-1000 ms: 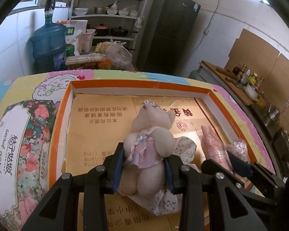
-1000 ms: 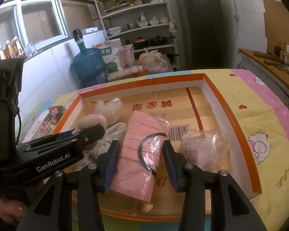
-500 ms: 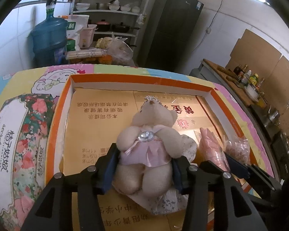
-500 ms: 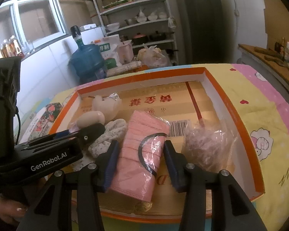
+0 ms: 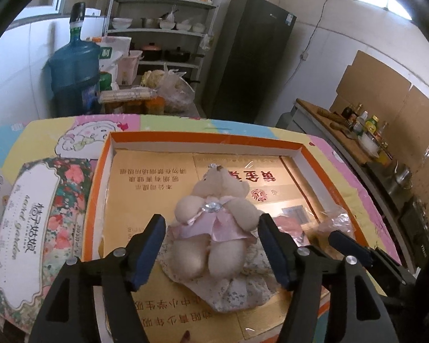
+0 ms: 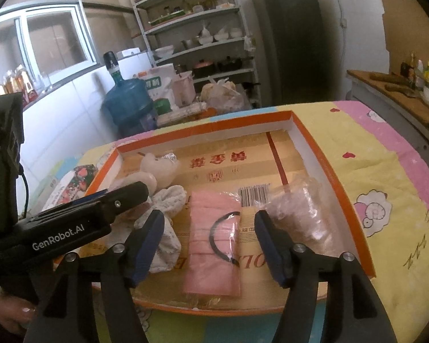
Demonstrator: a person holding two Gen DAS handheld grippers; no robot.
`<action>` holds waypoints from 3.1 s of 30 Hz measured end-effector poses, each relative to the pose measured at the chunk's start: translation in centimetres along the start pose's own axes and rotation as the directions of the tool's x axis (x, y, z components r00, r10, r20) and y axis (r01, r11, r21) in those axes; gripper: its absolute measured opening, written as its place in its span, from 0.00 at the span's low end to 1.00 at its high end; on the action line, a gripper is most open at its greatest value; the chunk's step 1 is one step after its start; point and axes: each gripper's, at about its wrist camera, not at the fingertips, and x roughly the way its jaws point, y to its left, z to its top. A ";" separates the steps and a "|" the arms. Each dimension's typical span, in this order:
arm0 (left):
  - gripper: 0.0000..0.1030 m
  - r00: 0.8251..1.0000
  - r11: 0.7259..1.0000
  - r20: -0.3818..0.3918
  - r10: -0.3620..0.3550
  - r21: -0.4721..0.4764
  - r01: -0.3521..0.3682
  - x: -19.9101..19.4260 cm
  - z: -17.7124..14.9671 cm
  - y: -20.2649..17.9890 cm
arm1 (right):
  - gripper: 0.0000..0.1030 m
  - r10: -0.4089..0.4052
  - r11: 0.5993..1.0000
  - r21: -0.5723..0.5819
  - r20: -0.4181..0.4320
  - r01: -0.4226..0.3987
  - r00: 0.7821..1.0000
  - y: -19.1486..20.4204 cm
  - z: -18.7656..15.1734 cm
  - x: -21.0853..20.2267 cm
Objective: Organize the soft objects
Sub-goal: 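Open the left gripper to release the teddy bear while the right gripper releases the pink wrapped towel, then withdraw both grippers from the box back toward the pile, then grasp the white plush with purple bonnet with the left gripper while the right reaches the snack packet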
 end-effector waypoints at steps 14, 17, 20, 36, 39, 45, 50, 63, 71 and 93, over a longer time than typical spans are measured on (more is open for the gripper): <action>0.79 0.999 0.999 0.047 -0.004 0.033 0.003 -2.9 -0.4 -1.3 | 0.66 -0.060 0.998 0.025 0.048 0.059 0.997 -0.1 -0.7 -3.2; 0.79 0.999 0.999 0.039 -0.001 0.043 -0.001 -3.5 -1.1 -1.6 | 0.66 -0.102 0.995 0.029 0.058 0.100 0.993 0.0 -1.2 -4.1; 0.79 0.999 0.999 0.052 0.013 0.051 -0.016 -4.5 -1.7 -1.8 | 0.66 -0.124 0.992 0.034 0.066 0.122 0.990 0.2 -1.7 -4.8; 0.79 0.995 0.996 0.090 0.037 0.080 -0.044 -9.2 -4.0 -0.8 | 0.66 -0.130 0.991 0.037 0.085 0.128 0.988 2.6 -4.1 -7.5; 0.79 0.995 0.996 0.096 0.032 0.081 -0.040 -9.9 -4.4 -0.7 | 0.66 -0.133 0.991 0.030 0.092 0.131 0.987 3.3 -4.3 -8.1; 0.79 0.993 0.996 0.111 0.028 0.080 -0.037 -11.5 -5.0 0.0 | 0.66 -0.141 0.990 0.014 0.103 0.140 0.985 4.6 -4.9 -9.3; 0.79 0.993 0.995 0.114 0.043 0.080 -0.052 -12.7 -5.7 0.9 | 0.66 -0.136 0.991 0.009 0.108 0.135 0.985 5.9 -5.6 -10.0; 0.79 0.989 0.994 0.122 0.086 0.050 -0.092 -15.6 -8.1 5.3 | 0.66 -0.094 0.995 -0.022 0.095 0.096 0.991 10.4 -7.6 -10.0; 0.79 0.985 0.993 0.130 0.113 0.017 -0.116 -17.4 -9.0 8.8 | 0.66 -0.056 0.996 -0.069 0.082 0.061 0.995 13.9 -8.2 -9.4; 0.79 0.970 0.973 0.144 0.197 -0.147 -0.176 -21.0 -11.6 20.7 | 0.66 0.025 0.981 -0.191 0.006 -0.023 1.000 22.8 -10.0 -6.1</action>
